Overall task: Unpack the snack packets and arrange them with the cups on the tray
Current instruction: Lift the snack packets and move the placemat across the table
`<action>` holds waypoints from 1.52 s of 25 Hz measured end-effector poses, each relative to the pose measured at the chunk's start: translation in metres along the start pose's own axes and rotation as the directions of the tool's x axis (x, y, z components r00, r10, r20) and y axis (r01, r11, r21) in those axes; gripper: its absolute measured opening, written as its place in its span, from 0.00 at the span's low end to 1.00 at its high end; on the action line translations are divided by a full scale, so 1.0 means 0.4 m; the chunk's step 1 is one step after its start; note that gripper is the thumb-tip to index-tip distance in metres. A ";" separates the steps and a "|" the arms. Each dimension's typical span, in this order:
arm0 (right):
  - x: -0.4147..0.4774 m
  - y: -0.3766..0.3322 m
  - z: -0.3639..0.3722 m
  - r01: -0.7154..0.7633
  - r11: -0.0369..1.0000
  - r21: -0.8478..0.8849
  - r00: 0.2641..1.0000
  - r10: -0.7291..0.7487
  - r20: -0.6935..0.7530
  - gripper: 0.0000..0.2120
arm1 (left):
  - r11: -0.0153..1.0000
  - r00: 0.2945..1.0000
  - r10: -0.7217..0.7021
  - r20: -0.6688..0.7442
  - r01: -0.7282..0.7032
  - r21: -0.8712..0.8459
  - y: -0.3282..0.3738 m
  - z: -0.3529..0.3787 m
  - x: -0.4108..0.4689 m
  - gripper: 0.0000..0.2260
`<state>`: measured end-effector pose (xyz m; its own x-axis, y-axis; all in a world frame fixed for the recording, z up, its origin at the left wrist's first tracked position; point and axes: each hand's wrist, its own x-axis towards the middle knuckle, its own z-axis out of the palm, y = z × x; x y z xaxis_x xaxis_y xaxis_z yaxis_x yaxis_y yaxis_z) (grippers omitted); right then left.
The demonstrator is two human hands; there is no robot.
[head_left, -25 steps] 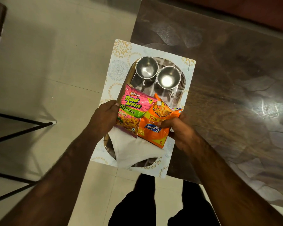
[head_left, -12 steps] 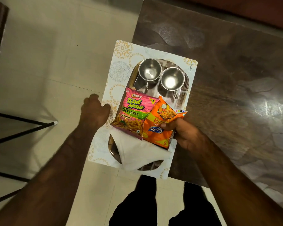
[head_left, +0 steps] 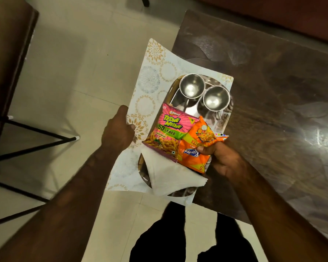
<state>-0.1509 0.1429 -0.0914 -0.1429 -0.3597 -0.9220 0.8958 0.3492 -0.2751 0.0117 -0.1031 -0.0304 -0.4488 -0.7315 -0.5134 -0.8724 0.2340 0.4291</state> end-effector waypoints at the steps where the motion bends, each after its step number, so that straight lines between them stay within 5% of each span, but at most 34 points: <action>1: 0.003 0.003 -0.004 0.003 1.000 0.005 1.000 -0.003 -0.005 0.18 | 1.000 1.000 0.005 -0.010 -0.005 0.022 -0.002 -0.021 -0.007 0.11; 8: -0.016 -0.015 -0.009 -0.030 1.000 -0.010 0.999 0.030 -0.014 0.16 | 0.981 0.995 -0.001 -0.095 0.019 0.195 -0.012 -0.204 -0.067 0.20; 18: -0.024 -0.047 0.009 -0.002 0.994 -0.111 0.992 -0.012 -0.124 0.21 | 0.929 0.980 0.084 -0.182 -0.011 0.369 0.025 -0.438 -0.141 0.20; 24: -0.024 -0.036 0.013 0.103 0.943 -0.318 0.962 -0.175 -0.208 0.22 | 0.968 0.959 0.135 -0.249 -0.073 0.241 0.040 -0.557 -0.189 0.16; 29: -0.059 -0.037 0.000 0.116 0.915 -0.386 0.933 -0.234 -0.274 0.21 | 0.999 0.993 0.052 -0.108 -0.052 0.006 0.048 -0.582 -0.212 0.14; 31: -0.115 -0.060 0.010 0.195 0.885 -0.422 0.879 -0.349 -0.325 0.19 | 0.997 0.997 0.047 -0.059 -0.050 -0.054 0.057 -0.600 -0.223 0.15; 35: -0.260 -0.166 0.035 0.336 0.628 -0.702 0.609 -0.713 -0.346 0.26 | 0.994 0.994 0.089 -0.063 -0.092 -0.052 0.069 -0.652 -0.244 0.15; 38: -0.353 -0.245 0.065 0.436 0.526 -0.730 0.574 -0.787 -0.224 0.26 | 0.987 0.989 0.134 -0.068 -0.139 -0.079 0.078 -0.718 -0.273 0.14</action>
<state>-0.2077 0.1370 0.0727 -0.8817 -0.2875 -0.3742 0.1018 0.6584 -0.7457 0.0892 -0.1999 0.2523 -0.5477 -0.7350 -0.3998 -0.7834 0.2826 0.5536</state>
